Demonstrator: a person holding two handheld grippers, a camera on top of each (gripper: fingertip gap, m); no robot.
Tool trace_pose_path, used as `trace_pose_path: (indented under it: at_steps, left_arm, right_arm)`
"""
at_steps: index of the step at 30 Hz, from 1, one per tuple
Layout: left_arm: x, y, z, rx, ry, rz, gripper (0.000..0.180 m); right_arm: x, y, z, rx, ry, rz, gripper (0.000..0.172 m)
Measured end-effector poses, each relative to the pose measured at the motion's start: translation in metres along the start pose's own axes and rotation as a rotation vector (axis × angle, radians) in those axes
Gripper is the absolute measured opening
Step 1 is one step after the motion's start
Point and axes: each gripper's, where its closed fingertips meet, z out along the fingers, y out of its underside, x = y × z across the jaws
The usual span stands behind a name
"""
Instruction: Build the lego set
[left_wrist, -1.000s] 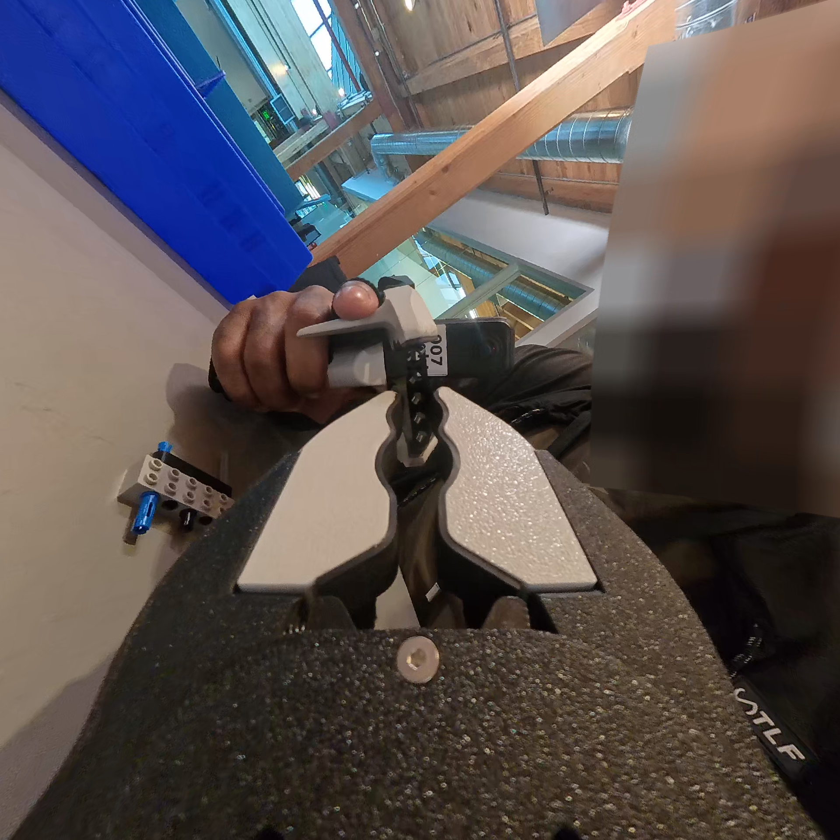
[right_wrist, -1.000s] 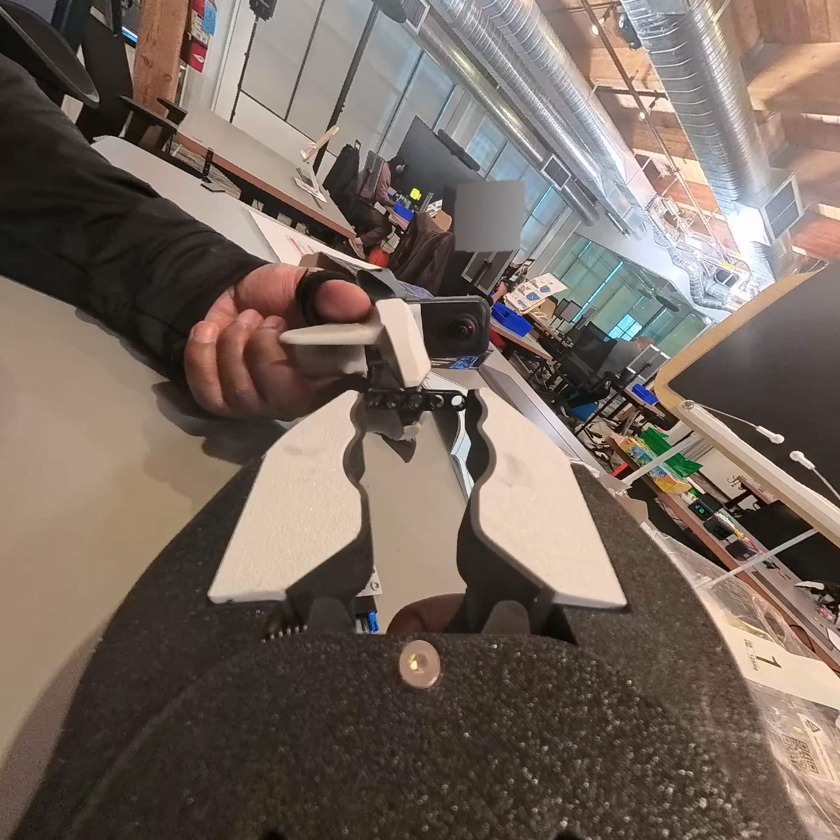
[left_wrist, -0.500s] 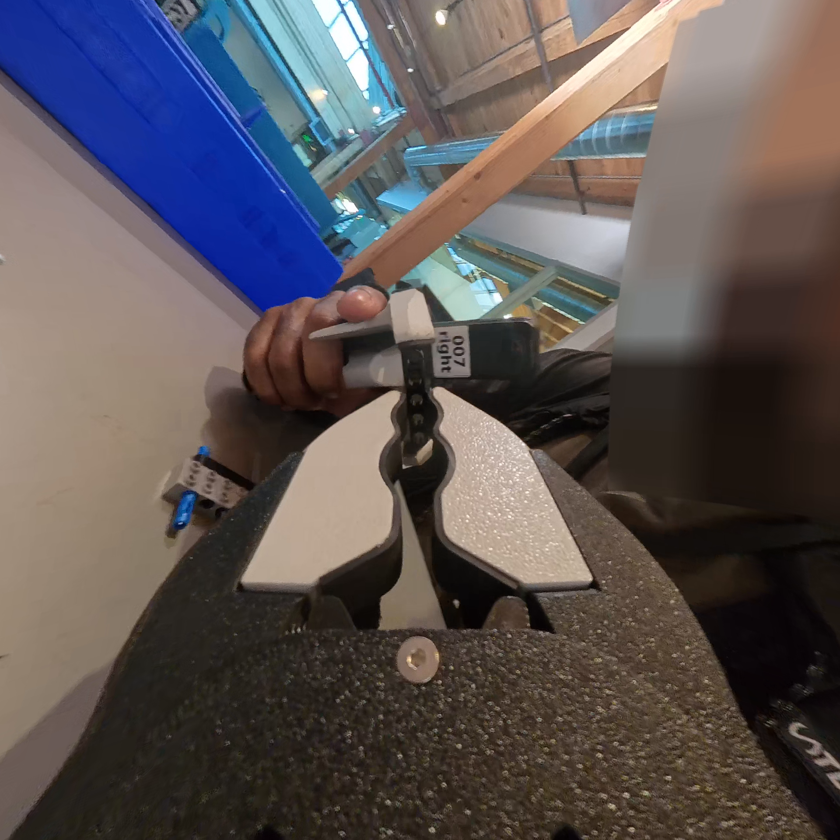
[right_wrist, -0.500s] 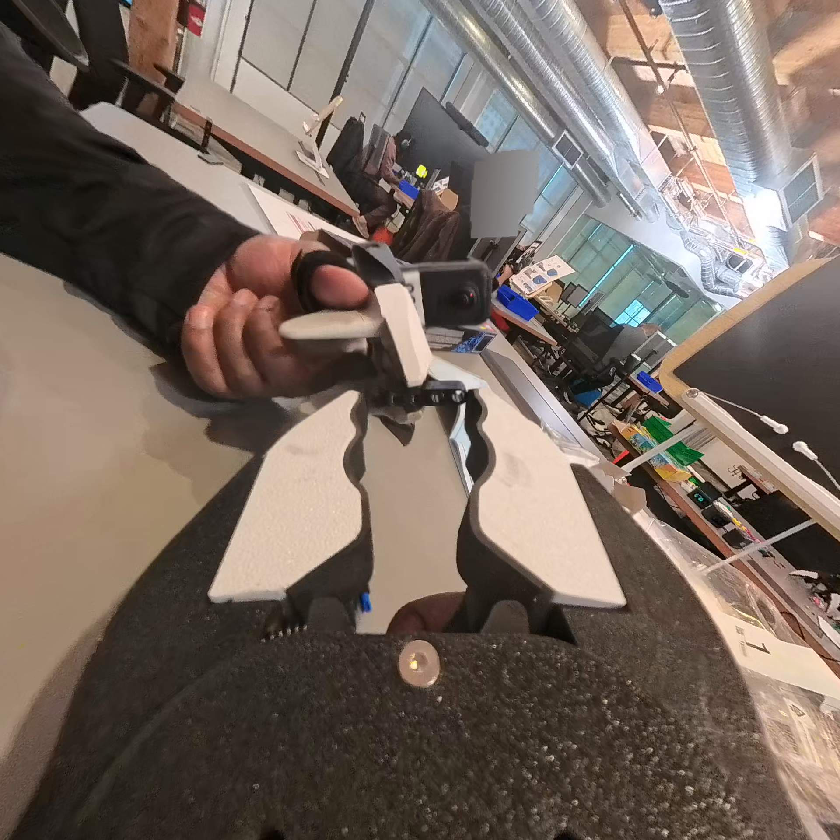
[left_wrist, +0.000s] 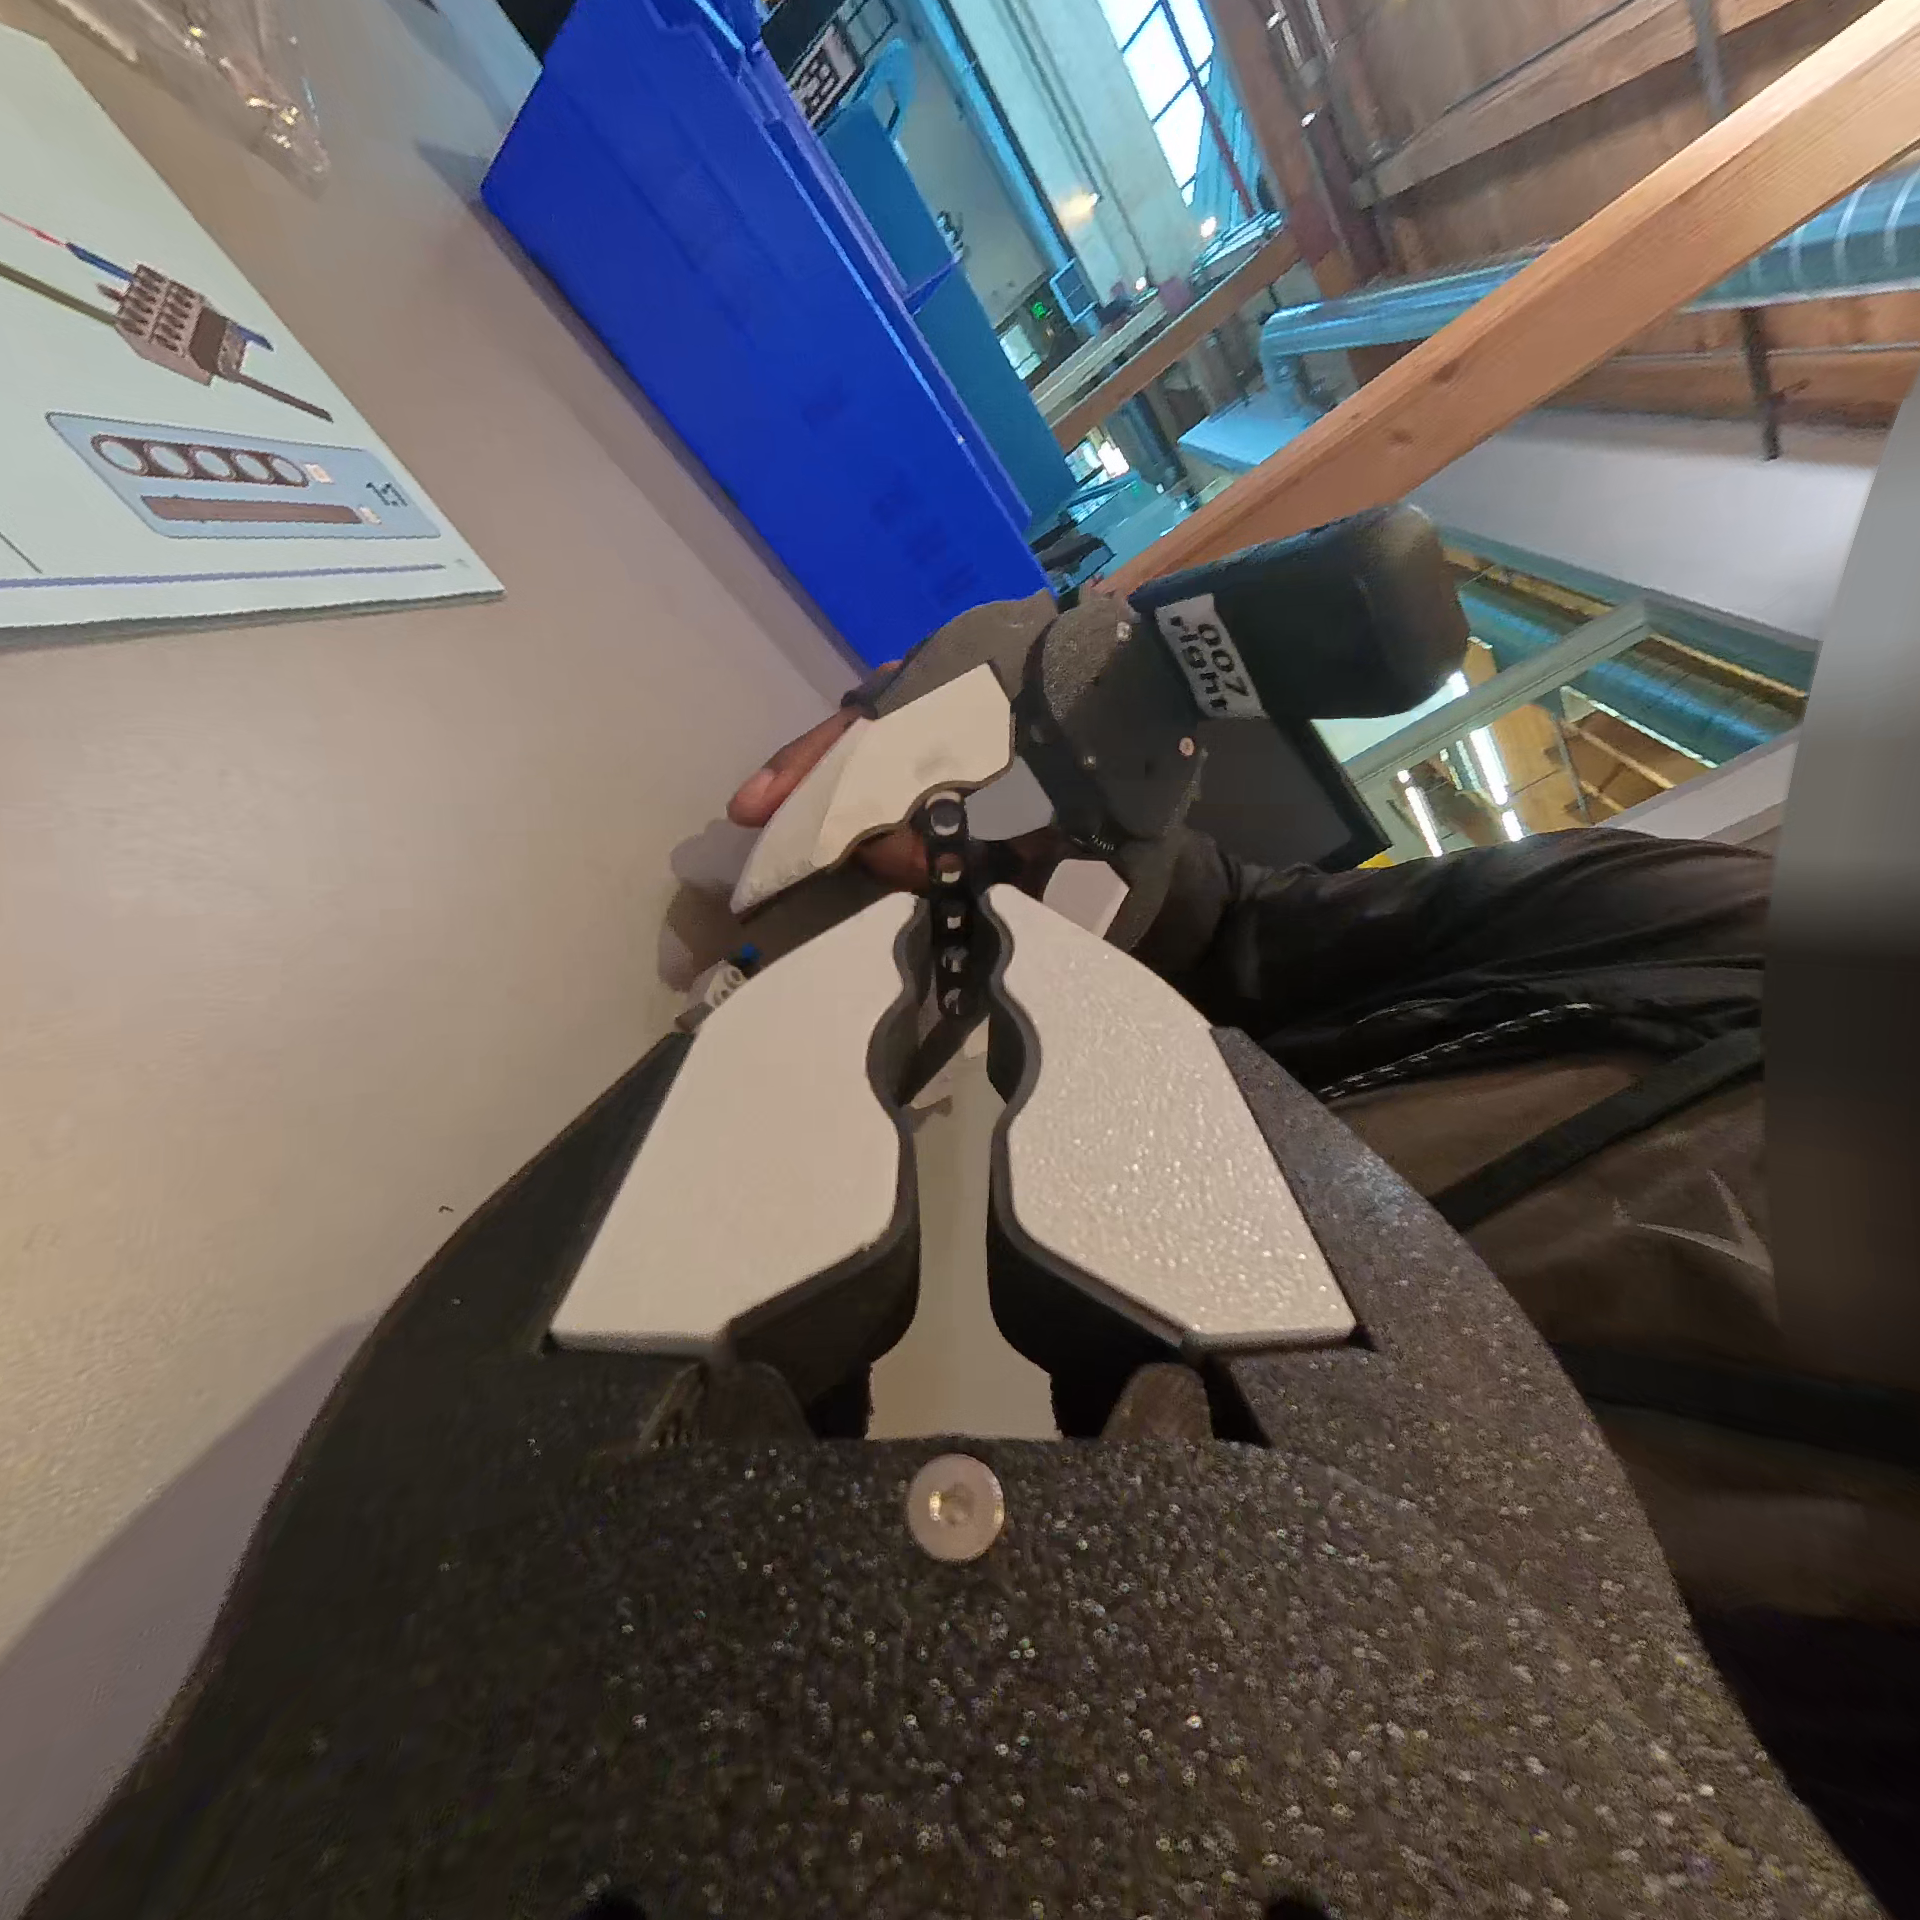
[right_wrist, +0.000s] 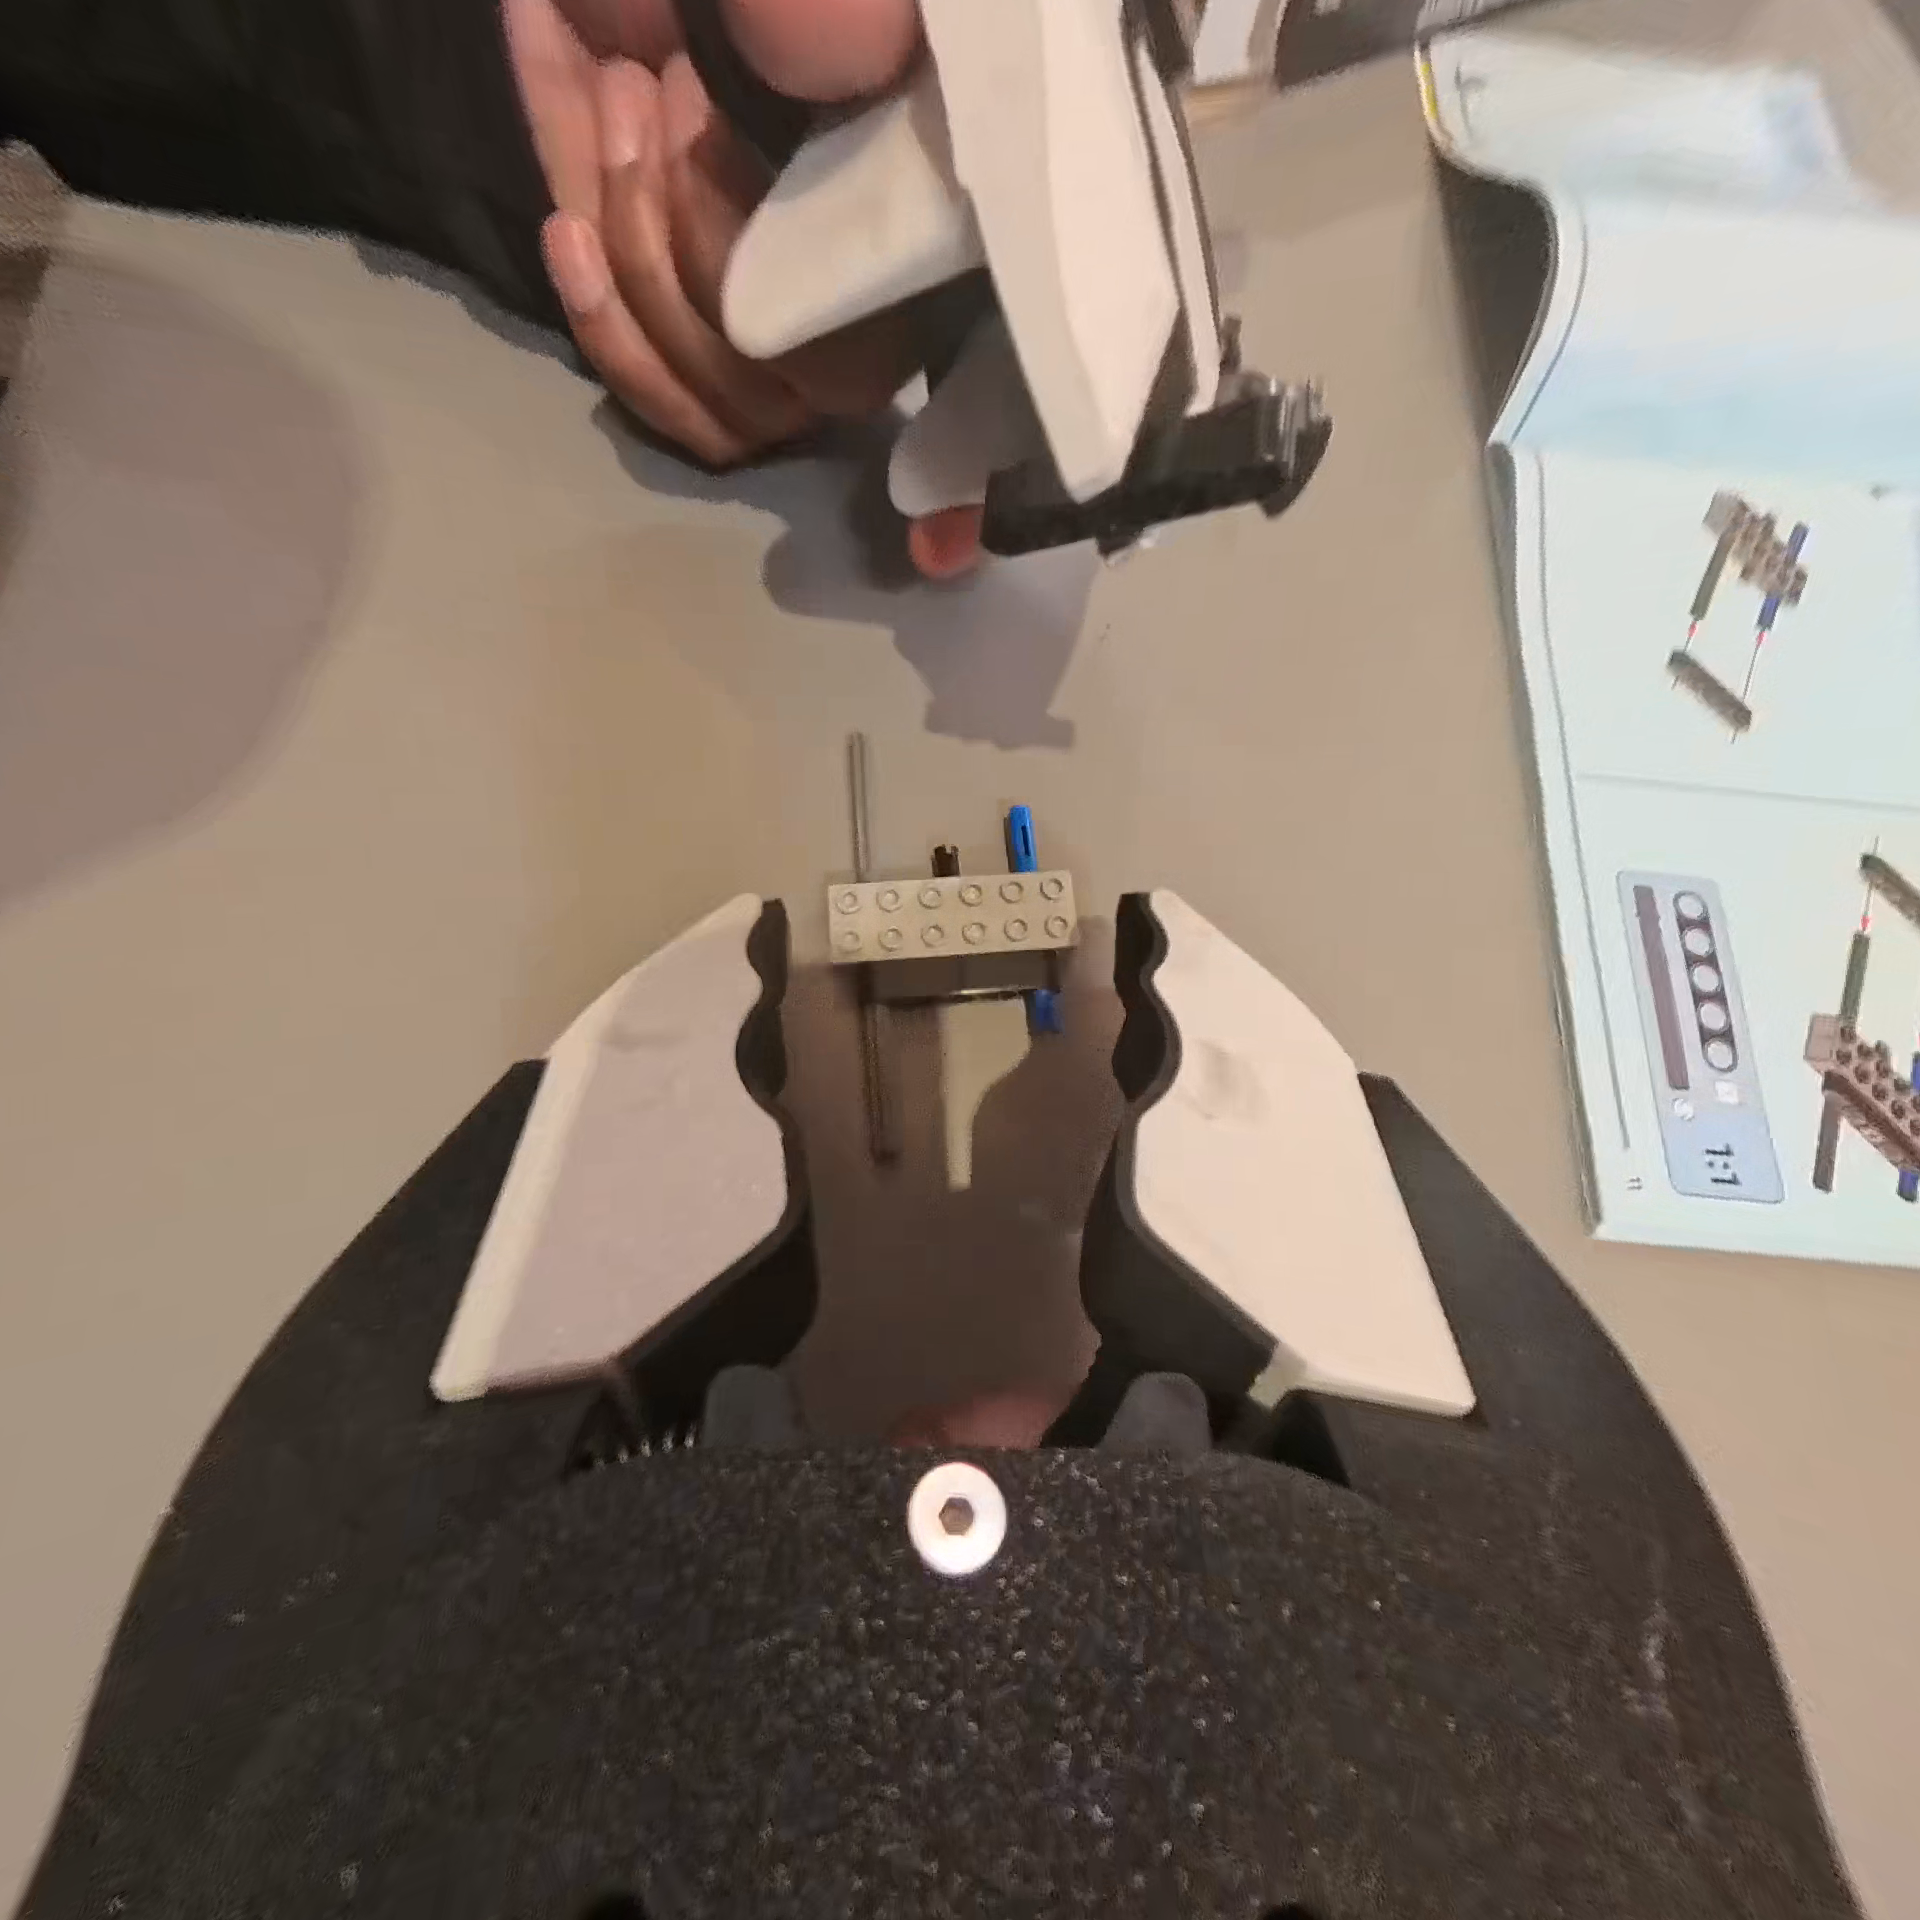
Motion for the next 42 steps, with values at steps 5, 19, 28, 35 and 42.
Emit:
trace_pose_path:
  at_steps: [5, 19, 28, 35, 42]
  left_arm:
    - [-0.009, 0.006, 0.001, -0.040, -0.076, 0.007, 0.007]
    - [-0.019, 0.008, 0.000, -0.051, -0.148, -0.003, 0.007]
    - [-0.027, -0.007, -0.012, 0.042, -0.178, -0.049, 0.007]
    - [-0.022, -0.020, -0.019, 0.121, -0.121, -0.089, 0.007]
    - [-0.018, -0.023, -0.023, 0.137, -0.089, -0.117, 0.007]
  right_arm:
    - [0.002, 0.012, 0.011, -0.121, 0.040, -0.027, 0.062]
    - [-0.002, 0.012, 0.015, -0.140, -0.015, 0.020, 0.052]
    - [0.018, 0.001, 0.007, -0.042, 0.148, 0.027, 0.052]
    - [0.035, -0.020, -0.006, 0.114, 0.265, 0.053, 0.052]
    - [0.045, -0.036, -0.019, 0.231, 0.386, 0.029, 0.052]
